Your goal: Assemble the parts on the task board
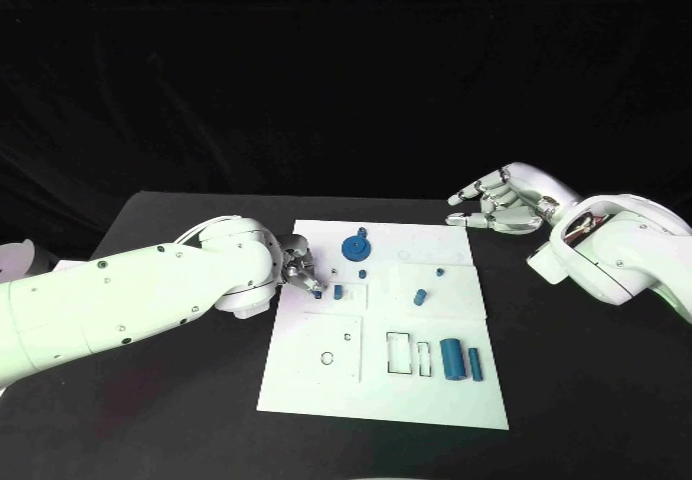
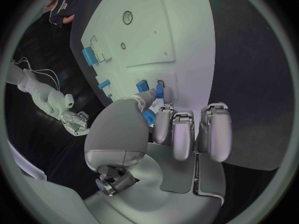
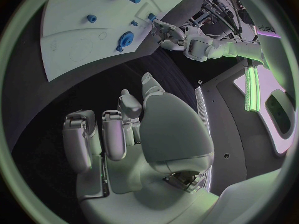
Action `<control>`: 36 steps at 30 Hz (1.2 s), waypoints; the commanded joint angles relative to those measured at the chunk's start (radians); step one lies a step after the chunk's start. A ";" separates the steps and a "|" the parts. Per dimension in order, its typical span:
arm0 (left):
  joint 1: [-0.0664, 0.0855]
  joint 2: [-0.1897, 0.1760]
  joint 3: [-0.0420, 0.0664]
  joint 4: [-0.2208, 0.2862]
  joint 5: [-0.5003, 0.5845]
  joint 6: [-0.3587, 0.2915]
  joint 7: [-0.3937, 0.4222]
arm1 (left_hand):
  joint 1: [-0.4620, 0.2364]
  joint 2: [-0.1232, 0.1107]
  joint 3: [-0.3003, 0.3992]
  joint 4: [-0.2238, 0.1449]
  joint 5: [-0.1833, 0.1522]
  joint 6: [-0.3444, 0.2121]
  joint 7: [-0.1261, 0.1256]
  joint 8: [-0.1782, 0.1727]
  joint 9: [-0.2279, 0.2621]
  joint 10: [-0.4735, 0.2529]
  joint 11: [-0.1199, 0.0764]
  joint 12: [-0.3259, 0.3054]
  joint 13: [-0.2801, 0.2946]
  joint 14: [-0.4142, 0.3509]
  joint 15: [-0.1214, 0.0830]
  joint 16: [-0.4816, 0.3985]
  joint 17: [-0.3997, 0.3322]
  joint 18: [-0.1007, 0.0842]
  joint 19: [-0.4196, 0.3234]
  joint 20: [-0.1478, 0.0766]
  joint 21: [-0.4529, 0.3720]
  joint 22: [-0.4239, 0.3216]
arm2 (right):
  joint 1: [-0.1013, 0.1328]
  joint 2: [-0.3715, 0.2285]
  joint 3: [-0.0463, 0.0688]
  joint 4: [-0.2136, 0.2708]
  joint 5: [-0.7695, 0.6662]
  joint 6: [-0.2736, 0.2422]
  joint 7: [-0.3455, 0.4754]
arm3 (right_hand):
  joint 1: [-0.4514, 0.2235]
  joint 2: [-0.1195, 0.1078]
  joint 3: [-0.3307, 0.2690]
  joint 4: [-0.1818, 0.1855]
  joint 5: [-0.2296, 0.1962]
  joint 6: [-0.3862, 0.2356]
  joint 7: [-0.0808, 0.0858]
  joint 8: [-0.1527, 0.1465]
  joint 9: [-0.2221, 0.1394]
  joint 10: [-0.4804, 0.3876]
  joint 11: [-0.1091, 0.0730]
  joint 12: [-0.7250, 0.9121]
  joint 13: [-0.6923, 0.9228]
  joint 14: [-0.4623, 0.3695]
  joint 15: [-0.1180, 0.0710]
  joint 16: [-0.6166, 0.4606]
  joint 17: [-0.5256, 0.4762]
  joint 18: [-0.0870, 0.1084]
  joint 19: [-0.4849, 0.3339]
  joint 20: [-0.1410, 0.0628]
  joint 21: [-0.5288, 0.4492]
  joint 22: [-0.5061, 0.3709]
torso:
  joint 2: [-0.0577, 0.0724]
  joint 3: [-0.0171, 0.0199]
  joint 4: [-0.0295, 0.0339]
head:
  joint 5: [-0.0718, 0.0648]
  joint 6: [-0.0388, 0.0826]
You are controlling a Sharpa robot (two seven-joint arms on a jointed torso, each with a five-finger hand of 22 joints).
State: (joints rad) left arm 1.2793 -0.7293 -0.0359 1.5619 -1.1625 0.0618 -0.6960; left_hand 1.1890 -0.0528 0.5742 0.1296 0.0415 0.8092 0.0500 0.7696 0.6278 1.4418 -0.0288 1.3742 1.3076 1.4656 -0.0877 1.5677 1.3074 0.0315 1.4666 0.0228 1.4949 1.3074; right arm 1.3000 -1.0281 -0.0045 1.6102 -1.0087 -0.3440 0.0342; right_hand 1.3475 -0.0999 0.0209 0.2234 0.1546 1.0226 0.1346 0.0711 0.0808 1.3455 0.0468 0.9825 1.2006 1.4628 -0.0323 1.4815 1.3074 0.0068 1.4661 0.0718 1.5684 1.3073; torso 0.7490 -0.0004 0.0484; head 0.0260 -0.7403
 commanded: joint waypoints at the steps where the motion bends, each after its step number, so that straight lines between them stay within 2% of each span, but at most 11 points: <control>1: 0.000 0.003 0.000 0.002 -0.039 0.050 -0.038 | 0.003 0.007 0.015 -0.013 0.005 0.011 -0.018 0.007 0.053 -0.002 -0.008 0.003 0.047 0.105 -0.007 0.003 0.263 -0.007 0.063 -0.009 0.004 0.158 | -0.001 0.000 0.000 0.002 -0.004 0.014 0.003 | 0.001 0.010 -0.005 0.001 0.004 -0.009 -0.001 0.002 -0.001 -0.006 0.000 -0.006 -0.002 0.078 0.006 -0.003 0.136 -0.007 0.105 0.008 0.002 0.263 | -0.001 -0.0001 0.0001 | 0.002 -0.002; 27: 0.000 0.008 0.000 0.000 -0.047 0.100 -0.052 | 0.001 0.002 0.018 -0.015 0.005 0.013 -0.020 0.012 0.056 0.001 -0.010 0.006 0.051 0.105 -0.008 0.003 0.263 -0.008 0.064 -0.010 0.007 0.163 | -0.001 0.000 0.000 0.004 -0.004 0.014 0.005 | 0.001 0.012 -0.008 0.002 0.004 -0.008 0.000 0.002 -0.001 -0.007 0.000 -0.006 -0.002 0.078 0.006 -0.003 0.136 -0.007 0.105 0.008 0.002 0.263 | 0.000 -0.0001 0.0003 | 0.001 -0.006; 36: 0.000 0.020 -0.001 -0.014 -0.026 0.104 -0.059 | -0.020 0.008 0.017 0.001 0.005 0.016 -0.022 0.022 0.061 0.001 -0.012 0.004 0.049 0.105 -0.011 0.003 0.263 -0.008 0.064 -0.013 0.006 0.162 | -0.001 -0.005 0.000 0.011 -0.004 0.014 0.004 | 0.001 0.013 -0.009 0.002 0.005 -0.008 0.000 0.002 -0.001 -0.007 0.000 -0.006 -0.002 0.078 0.006 -0.004 0.135 -0.007 0.105 0.008 0.002 0.263 | 0.000 0.0008 -0.0003 | 0.001 -0.006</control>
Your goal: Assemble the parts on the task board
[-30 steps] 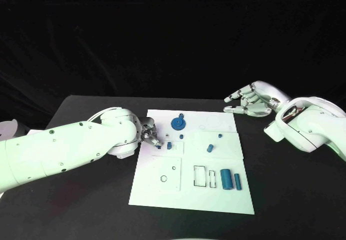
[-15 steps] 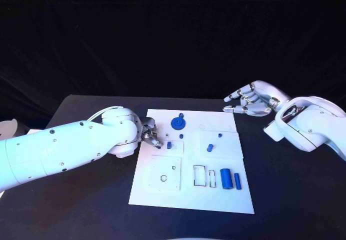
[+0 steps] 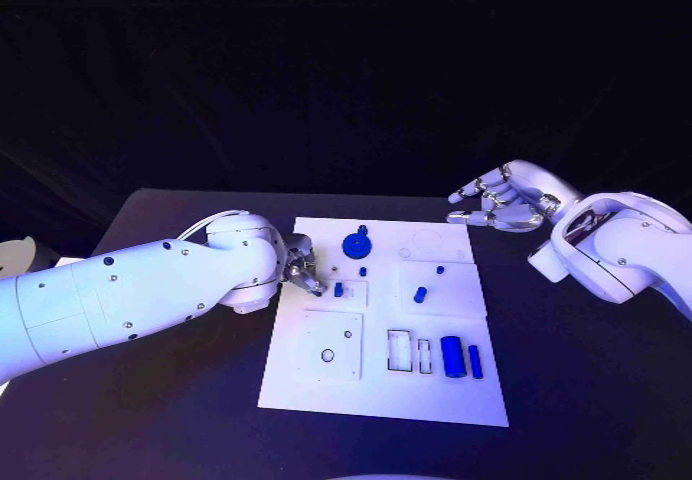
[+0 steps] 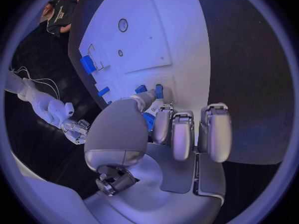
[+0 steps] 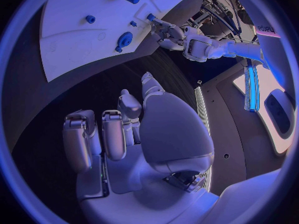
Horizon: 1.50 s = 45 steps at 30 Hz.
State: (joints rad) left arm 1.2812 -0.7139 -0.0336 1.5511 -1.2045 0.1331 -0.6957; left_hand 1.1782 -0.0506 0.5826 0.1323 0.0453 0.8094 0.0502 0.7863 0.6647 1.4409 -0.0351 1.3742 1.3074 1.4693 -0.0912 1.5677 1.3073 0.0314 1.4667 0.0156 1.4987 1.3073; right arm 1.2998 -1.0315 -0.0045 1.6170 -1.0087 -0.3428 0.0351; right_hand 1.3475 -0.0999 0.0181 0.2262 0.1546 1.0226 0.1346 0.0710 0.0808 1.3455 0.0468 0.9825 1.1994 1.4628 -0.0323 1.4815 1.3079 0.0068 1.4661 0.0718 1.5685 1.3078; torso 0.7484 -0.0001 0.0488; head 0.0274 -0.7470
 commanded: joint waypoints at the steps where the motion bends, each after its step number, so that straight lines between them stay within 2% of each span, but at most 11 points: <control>1: -0.002 0.005 -0.004 -0.004 0.018 0.033 -0.060 | -0.010 0.006 0.008 -0.001 0.001 0.016 -0.022 0.006 0.024 0.001 -0.005 0.004 0.049 0.102 -0.007 0.003 0.263 -0.007 0.064 -0.005 0.003 0.162 | -0.001 -0.002 0.000 0.005 -0.004 0.013 0.003 | 0.001 0.013 -0.006 -0.001 0.005 -0.008 0.000 0.002 -0.001 -0.007 0.000 -0.006 -0.001 0.078 0.006 -0.004 0.135 -0.007 0.105 0.008 0.002 0.263 | 0.001 0.0005 -0.0007 | 0.000 0.000; 6: -0.002 0.010 -0.011 -0.012 0.040 0.041 -0.070 | -0.043 -0.006 -0.011 0.020 0.001 0.021 -0.023 0.015 0.028 0.003 -0.006 0.005 0.050 0.102 -0.008 0.003 0.263 -0.009 0.066 -0.007 0.006 0.168 | -0.001 -0.005 0.000 0.009 -0.007 0.015 0.002 | 0.001 0.013 -0.006 -0.001 0.005 -0.008 0.000 0.002 -0.001 -0.007 0.000 -0.006 -0.001 0.078 0.006 -0.004 0.135 -0.007 0.105 0.008 0.002 0.263 | 0.000 -0.0005 -0.0011 | -0.001 -0.003; 12: -0.003 0.014 -0.014 -0.018 0.052 0.055 -0.081 | -0.077 -0.020 -0.040 0.039 0.001 0.026 -0.025 0.021 0.030 0.003 -0.008 0.005 0.050 0.102 -0.010 0.003 0.263 -0.009 0.067 -0.008 0.007 0.169 | -0.001 -0.006 0.000 0.009 -0.009 0.015 0.001 | 0.001 0.013 -0.006 -0.001 0.005 -0.008 0.000 0.002 -0.001 -0.007 0.000 -0.006 -0.001 0.078 0.006 -0.004 0.135 -0.007 0.105 0.008 0.002 0.263 | -0.001 0.0001 0.0004 | -0.003 -0.004; 19: -0.003 0.016 -0.015 -0.023 0.057 0.060 -0.091 | -0.098 -0.028 -0.061 0.049 0.002 0.036 -0.029 0.028 0.031 0.006 -0.011 0.008 0.053 0.102 -0.013 0.003 0.263 -0.010 0.068 -0.010 0.009 0.172 | 0.000 -0.008 0.000 0.009 -0.011 0.015 0.000 | 0.002 0.014 -0.007 -0.001 0.006 -0.008 0.000 0.002 -0.001 -0.006 0.000 -0.005 0.000 0.078 0.006 -0.003 0.136 -0.007 0.105 0.008 0.002 0.263 | -0.001 -0.0010 0.0000 | -0.001 -0.005; 39: -0.003 0.019 -0.015 -0.040 0.066 0.029 -0.108 | -0.149 -0.042 -0.097 0.082 0.002 0.043 -0.033 0.037 0.033 0.003 -0.014 0.002 0.046 0.102 -0.016 0.003 0.263 -0.009 0.066 -0.014 0.006 0.169 | 0.000 -0.012 0.000 0.007 -0.013 0.012 0.001 | 0.000 0.014 -0.009 0.001 0.007 -0.009 0.000 0.002 -0.001 -0.007 0.001 -0.006 -0.001 0.078 0.006 -0.004 0.135 -0.007 0.105 0.008 0.002 0.263 | -0.001 -0.0009 0.0001 | 0.001 -0.002; 45: -0.003 0.019 -0.015 -0.043 0.072 0.029 -0.110 | -0.158 -0.064 -0.114 0.087 0.002 0.043 -0.033 0.040 0.034 0.000 -0.015 -0.002 0.042 0.102 -0.016 0.003 0.263 -0.008 0.066 -0.014 0.004 0.167 | 0.000 -0.013 0.000 0.008 -0.013 0.011 0.000 | 0.000 0.014 -0.009 0.001 0.007 -0.009 0.000 0.002 -0.001 -0.007 0.001 -0.006 -0.001 0.078 0.006 -0.004 0.135 -0.007 0.105 0.008 0.002 0.263 | -0.001 -0.0009 0.0000 | 0.003 -0.002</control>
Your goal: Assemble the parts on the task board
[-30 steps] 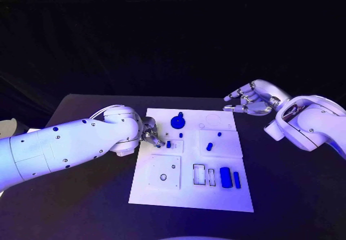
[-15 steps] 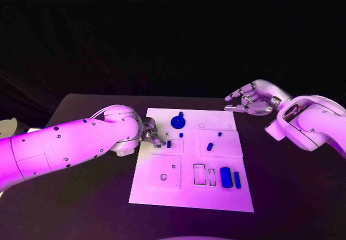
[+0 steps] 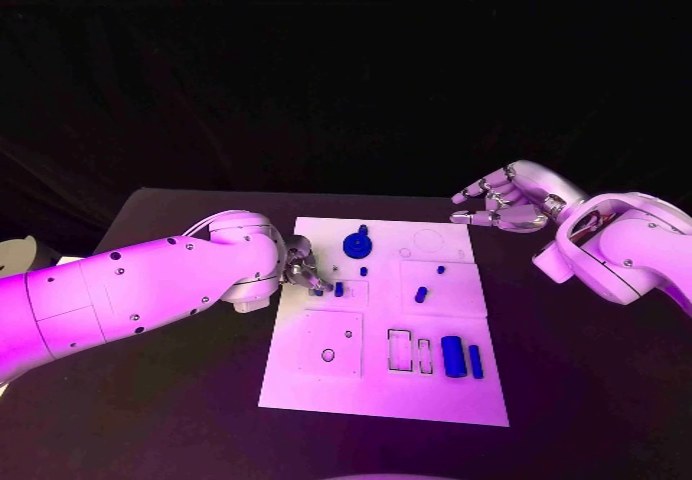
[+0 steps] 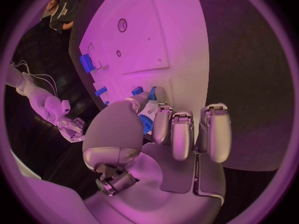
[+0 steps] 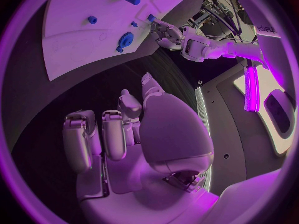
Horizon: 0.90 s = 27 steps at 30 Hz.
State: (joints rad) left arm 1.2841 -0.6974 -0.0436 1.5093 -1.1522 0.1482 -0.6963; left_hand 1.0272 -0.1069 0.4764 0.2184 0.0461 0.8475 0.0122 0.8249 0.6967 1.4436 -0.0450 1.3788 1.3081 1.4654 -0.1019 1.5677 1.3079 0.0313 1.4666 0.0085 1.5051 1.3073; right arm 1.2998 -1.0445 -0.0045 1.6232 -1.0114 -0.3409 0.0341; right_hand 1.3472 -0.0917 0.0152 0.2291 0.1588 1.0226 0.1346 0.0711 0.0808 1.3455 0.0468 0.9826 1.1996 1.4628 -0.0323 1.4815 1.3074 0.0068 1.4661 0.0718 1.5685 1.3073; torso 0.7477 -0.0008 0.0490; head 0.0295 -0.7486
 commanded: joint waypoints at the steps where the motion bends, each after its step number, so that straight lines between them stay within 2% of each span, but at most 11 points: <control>1: -0.006 0.002 -0.005 -0.002 0.020 0.014 -0.110 | -0.009 -0.011 -0.011 0.003 0.001 0.005 0.005 0.003 0.002 -0.002 -0.005 -0.007 0.041 0.105 -0.006 0.003 0.263 -0.008 0.066 -0.007 -0.001 0.168 | 0.000 0.000 0.000 0.002 -0.010 0.009 0.001 | 0.001 0.006 -0.007 -0.002 0.003 -0.009 0.000 0.002 -0.001 -0.007 0.001 -0.006 -0.001 0.078 0.006 -0.004 0.136 -0.007 0.105 0.008 0.002 0.263 | 0.000 -0.0003 0.0004 | 0.000 0.000; 7: -0.006 0.000 -0.004 -0.001 0.023 0.011 -0.113 | -0.027 -0.038 -0.040 0.022 0.001 0.012 0.004 0.010 0.003 -0.002 -0.006 -0.007 0.041 0.105 -0.006 0.003 0.263 -0.010 0.069 -0.007 0.003 0.174 | 0.000 -0.001 0.000 0.003 -0.010 0.008 0.001 | 0.001 0.006 -0.007 -0.002 0.003 -0.009 0.000 0.002 -0.001 -0.007 0.001 -0.006 -0.001 0.078 0.006 -0.004 0.136 -0.007 0.105 0.008 0.002 0.263 | 0.000 -0.0002 -0.0003 | 0.001 0.000; 13: -0.006 -0.004 -0.004 0.000 0.024 -0.005 -0.121 | -0.049 -0.059 -0.108 0.065 0.001 0.021 -0.002 0.023 0.007 0.002 -0.010 -0.004 0.044 0.105 -0.009 0.003 0.263 -0.011 0.072 -0.010 0.008 0.182 | 0.000 -0.002 0.000 0.003 -0.010 0.007 0.002 | 0.001 0.006 -0.007 -0.002 0.003 -0.009 0.000 0.002 -0.001 -0.007 0.001 -0.006 -0.001 0.078 0.006 -0.004 0.136 -0.007 0.105 0.008 0.002 0.263 | 0.001 -0.0005 -0.0003 | -0.002 0.002; 18: -0.006 -0.007 -0.003 0.001 0.024 -0.019 -0.122 | -0.048 -0.054 -0.157 0.072 0.001 0.021 -0.004 0.029 0.009 0.004 -0.013 -0.002 0.045 0.105 -0.011 0.003 0.263 -0.012 0.073 -0.012 0.009 0.184 | 0.000 -0.002 0.000 0.003 -0.010 0.007 0.002 | 0.001 0.006 -0.007 -0.002 0.003 -0.009 0.000 0.002 -0.001 -0.007 0.001 -0.006 -0.001 0.078 0.006 -0.004 0.136 -0.007 0.105 0.008 0.002 0.263 | 0.000 -0.0001 -0.0010 | -0.001 0.002; 27: -0.006 -0.014 -0.003 0.005 0.024 -0.043 -0.116 | -0.048 -0.049 -0.183 0.073 0.001 0.020 -0.006 0.032 0.009 0.005 -0.014 -0.001 0.047 0.105 -0.013 0.003 0.263 -0.012 0.073 -0.013 0.009 0.185 | 0.000 -0.001 0.000 0.001 -0.010 0.008 0.002 | 0.001 0.006 -0.007 -0.002 0.003 -0.009 0.000 0.002 -0.001 -0.007 0.001 -0.006 -0.001 0.078 0.006 -0.004 0.136 -0.007 0.105 0.008 0.002 0.263 | 0.000 -0.0002 0.0001 | -0.001 0.003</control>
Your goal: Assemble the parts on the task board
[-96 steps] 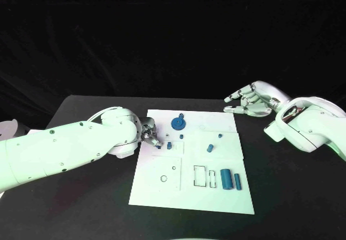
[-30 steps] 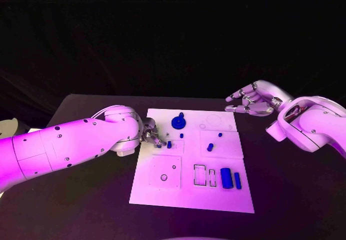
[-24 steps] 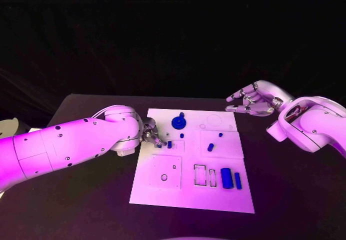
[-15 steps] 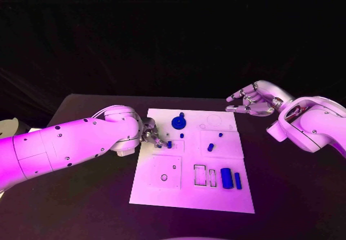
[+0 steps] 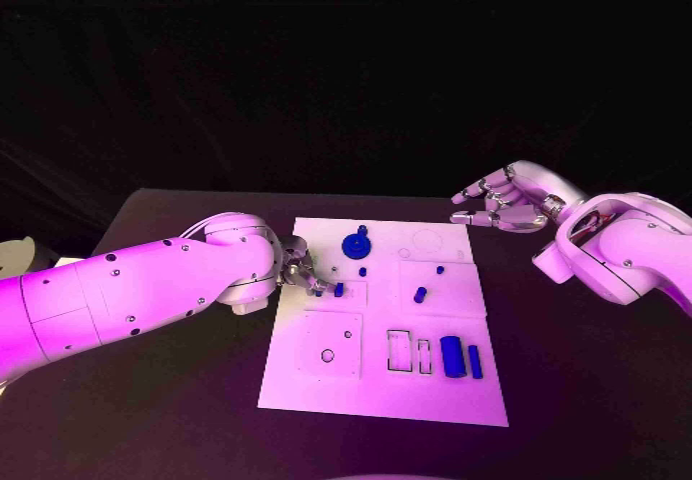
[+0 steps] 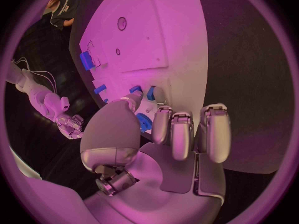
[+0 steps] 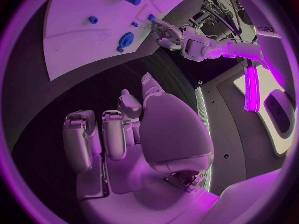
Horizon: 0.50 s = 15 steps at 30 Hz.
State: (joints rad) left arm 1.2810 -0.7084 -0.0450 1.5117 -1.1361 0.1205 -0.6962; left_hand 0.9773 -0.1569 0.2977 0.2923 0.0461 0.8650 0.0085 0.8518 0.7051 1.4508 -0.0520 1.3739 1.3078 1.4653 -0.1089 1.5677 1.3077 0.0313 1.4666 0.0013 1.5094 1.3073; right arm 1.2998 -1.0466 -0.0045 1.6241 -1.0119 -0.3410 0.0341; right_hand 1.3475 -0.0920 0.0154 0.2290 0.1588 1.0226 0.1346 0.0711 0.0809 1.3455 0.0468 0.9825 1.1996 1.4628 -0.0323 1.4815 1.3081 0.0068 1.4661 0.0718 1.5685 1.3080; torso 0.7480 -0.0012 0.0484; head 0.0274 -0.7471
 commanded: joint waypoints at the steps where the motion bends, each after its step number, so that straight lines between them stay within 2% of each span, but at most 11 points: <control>1: -0.003 -0.005 -0.001 0.005 0.008 -0.019 -0.112 | 0.003 0.004 -0.005 -0.001 0.001 0.003 -0.002 0.006 0.001 -0.002 -0.007 0.004 0.047 0.106 -0.006 0.003 0.263 -0.012 0.073 -0.006 0.004 0.184 | 0.000 0.001 0.000 0.000 -0.010 0.009 0.002 | 0.000 0.006 -0.007 -0.002 0.003 -0.009 0.000 0.002 -0.001 -0.007 0.001 -0.006 -0.001 0.078 0.006 -0.004 0.135 -0.007 0.105 0.008 0.002 0.263 | 0.000 0.0004 0.0002 | 0.001 0.002; 5: -0.003 -0.017 0.001 0.014 0.025 -0.040 -0.087 | 0.007 0.020 -0.009 -0.001 0.002 -0.001 -0.002 0.005 0.000 -0.003 -0.007 0.002 0.045 0.106 -0.006 0.003 0.263 -0.011 0.071 -0.007 0.001 0.179 | -0.001 0.002 0.000 -0.001 -0.010 0.010 0.002 | 0.000 0.006 -0.007 -0.002 0.003 -0.009 0.000 0.002 -0.001 -0.007 0.001 -0.006 -0.001 0.078 0.006 -0.004 0.135 -0.007 0.105 0.008 0.002 0.263 | 0.000 0.0001 0.0004 | 0.001 0.002; 9: -0.002 -0.031 0.007 0.019 0.081 -0.086 -0.043 | 0.002 0.022 -0.024 0.000 0.002 -0.020 0.004 -0.003 -0.004 -0.013 -0.003 -0.009 0.034 0.106 -0.004 0.003 0.263 -0.008 0.066 -0.006 -0.009 0.167 | -0.001 0.003 0.000 -0.002 -0.010 0.011 0.002 | -0.001 0.007 -0.010 0.000 0.004 -0.008 0.000 0.002 -0.001 -0.007 0.001 -0.006 -0.002 0.078 0.006 -0.005 0.134 -0.007 0.105 0.008 0.002 0.263 | -0.001 0.0005 0.0002 | 0.000 0.002; 13: -0.002 -0.042 0.011 0.021 0.160 -0.141 0.021 | -0.069 0.028 -0.107 0.000 0.004 -0.040 0.013 -0.011 -0.010 -0.023 0.006 -0.017 0.025 0.106 0.004 0.003 0.263 -0.007 0.065 0.001 -0.011 0.165 | -0.001 0.005 0.000 -0.004 -0.010 0.011 0.002 | -0.001 0.007 -0.011 0.000 0.005 -0.008 0.000 0.002 -0.001 -0.007 0.001 -0.006 -0.002 0.078 0.006 -0.005 0.134 -0.007 0.105 0.008 0.002 0.263 | -0.001 0.0009 0.0001 | -0.001 0.005; 15: -0.002 -0.045 0.011 0.020 0.189 -0.163 0.048 | -0.079 0.038 -0.144 0.000 0.005 -0.042 0.015 -0.009 -0.012 -0.025 0.008 -0.018 0.023 0.106 0.007 0.003 0.263 -0.007 0.065 0.005 -0.012 0.163 | -0.001 0.006 0.000 -0.005 -0.009 0.012 0.001 | -0.001 0.007 -0.011 0.000 0.005 -0.008 0.000 0.002 -0.001 -0.007 0.001 -0.006 -0.002 0.078 0.006 -0.005 0.134 -0.007 0.105 0.008 0.002 0.263 | -0.001 0.0011 0.0012 | -0.001 0.006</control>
State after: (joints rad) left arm 1.2786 -0.7525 -0.0347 1.5295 -1.0414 0.0307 -0.6927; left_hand 0.9060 -0.1195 0.1655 0.2930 0.0454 0.8287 0.0229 0.8432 0.6937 1.4326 -0.0415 1.3620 1.3076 1.4653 -0.1089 1.5677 1.3075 0.0314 1.4666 0.0013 1.5013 1.3073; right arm 1.2997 -1.0422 -0.0046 1.6201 -1.0121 -0.3408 0.0340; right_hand 1.3475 -0.0921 0.0082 0.2280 0.1587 1.0226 0.1346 0.0711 0.0808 1.3455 0.0468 0.9825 1.1996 1.4628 -0.0323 1.4815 1.3079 0.0068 1.4661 0.0718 1.5684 1.3078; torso 0.7470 -0.0004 0.0488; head 0.0265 -0.7430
